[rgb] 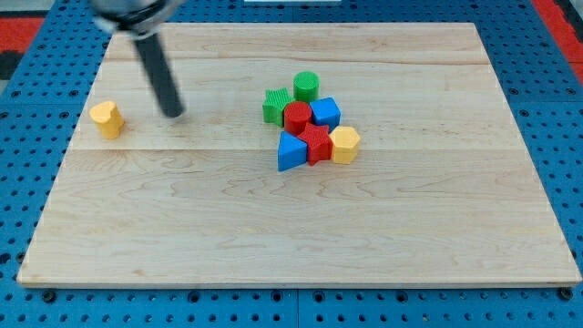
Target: Adjust the green circle diagonally top left to the green star
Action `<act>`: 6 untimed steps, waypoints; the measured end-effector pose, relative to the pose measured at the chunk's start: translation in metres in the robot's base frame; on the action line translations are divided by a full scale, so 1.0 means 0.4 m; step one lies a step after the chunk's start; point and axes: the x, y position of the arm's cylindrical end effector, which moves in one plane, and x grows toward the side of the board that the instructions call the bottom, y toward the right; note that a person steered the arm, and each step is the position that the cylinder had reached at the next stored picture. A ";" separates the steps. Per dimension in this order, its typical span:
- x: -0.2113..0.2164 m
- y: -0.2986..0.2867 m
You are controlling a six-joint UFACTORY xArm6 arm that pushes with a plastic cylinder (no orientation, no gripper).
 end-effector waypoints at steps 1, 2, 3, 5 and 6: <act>-0.197 0.196; -0.196 0.338; -0.081 0.618; -0.037 0.376; -0.039 0.168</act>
